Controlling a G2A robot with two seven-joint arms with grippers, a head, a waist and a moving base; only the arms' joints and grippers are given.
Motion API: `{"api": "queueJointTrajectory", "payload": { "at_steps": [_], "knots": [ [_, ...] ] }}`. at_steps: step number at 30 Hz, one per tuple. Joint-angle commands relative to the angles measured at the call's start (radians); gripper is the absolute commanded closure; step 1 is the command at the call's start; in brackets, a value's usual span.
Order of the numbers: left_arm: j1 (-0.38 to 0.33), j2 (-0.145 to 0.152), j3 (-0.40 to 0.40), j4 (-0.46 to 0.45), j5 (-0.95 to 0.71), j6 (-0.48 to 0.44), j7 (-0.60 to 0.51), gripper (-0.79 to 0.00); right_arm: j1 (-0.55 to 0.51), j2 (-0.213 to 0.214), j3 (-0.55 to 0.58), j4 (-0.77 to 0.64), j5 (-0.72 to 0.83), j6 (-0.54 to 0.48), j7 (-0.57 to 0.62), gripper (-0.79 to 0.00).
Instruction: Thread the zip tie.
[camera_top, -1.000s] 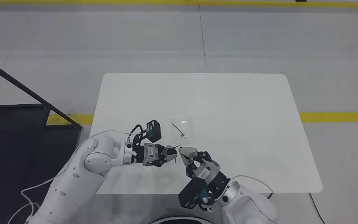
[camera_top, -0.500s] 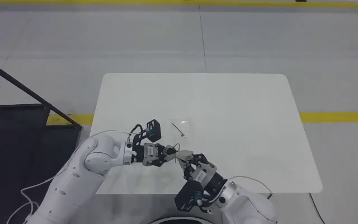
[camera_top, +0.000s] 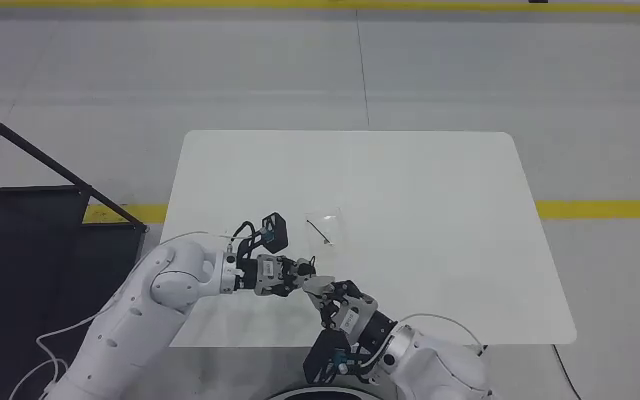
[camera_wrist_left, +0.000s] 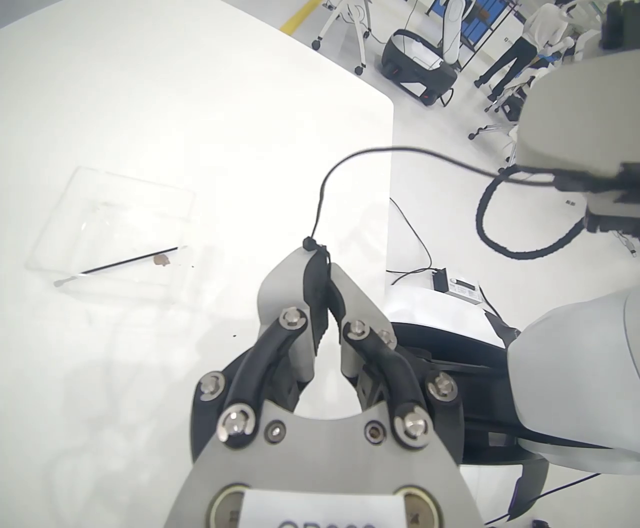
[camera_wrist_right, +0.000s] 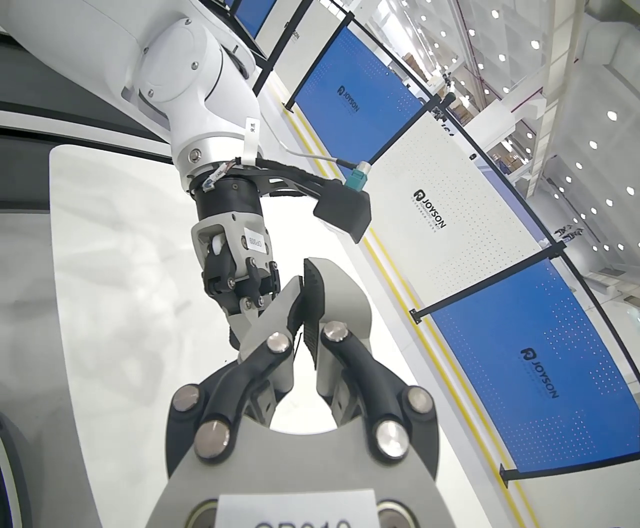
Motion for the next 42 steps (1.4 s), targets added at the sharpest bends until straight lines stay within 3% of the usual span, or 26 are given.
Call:
{"api": "queueJointTrajectory", "payload": {
  "at_steps": [1,22,42],
  "knots": [
    [-0.001,0.001,0.001,0.002,-0.003,0.001,0.000,0.000,0.003,0.000,-0.002,0.001,-0.001,-0.009,-0.001,0.000],
    [-0.001,0.014,0.000,-0.005,-0.005,0.016,0.020,0.000,0.037,0.006,-0.022,0.009,-0.017,-0.134,0.013,0.000],
    [0.003,0.022,-0.004,-0.001,0.008,0.010,0.068,0.000,0.065,0.000,-0.040,0.020,0.021,-0.147,0.090,0.000]
  ]
}}
